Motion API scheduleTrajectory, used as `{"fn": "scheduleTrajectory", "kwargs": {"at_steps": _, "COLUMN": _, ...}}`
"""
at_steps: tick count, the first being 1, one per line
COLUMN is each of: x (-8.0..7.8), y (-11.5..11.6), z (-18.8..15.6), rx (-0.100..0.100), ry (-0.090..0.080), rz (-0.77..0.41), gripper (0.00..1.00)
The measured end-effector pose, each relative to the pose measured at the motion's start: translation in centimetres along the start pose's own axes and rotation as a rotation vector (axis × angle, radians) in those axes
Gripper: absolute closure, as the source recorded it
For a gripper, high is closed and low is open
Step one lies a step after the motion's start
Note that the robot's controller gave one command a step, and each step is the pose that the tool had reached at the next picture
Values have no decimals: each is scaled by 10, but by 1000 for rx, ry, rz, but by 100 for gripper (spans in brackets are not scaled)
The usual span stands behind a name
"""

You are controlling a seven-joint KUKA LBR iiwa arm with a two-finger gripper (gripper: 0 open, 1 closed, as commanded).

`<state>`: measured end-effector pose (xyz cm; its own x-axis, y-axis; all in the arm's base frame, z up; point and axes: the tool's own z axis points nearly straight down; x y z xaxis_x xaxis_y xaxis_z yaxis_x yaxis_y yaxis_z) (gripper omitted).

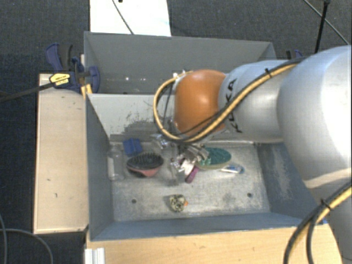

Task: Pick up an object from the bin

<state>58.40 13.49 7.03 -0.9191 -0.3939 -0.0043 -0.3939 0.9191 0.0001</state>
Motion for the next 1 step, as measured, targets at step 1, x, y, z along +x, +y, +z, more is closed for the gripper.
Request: {"fn": "scheduleTrajectory", "kwargs": {"at_steps": 1, "x": -26, "y": 68, "z": -3, "rx": 12, "ry": 0, "rz": 170, "gripper": 0}}
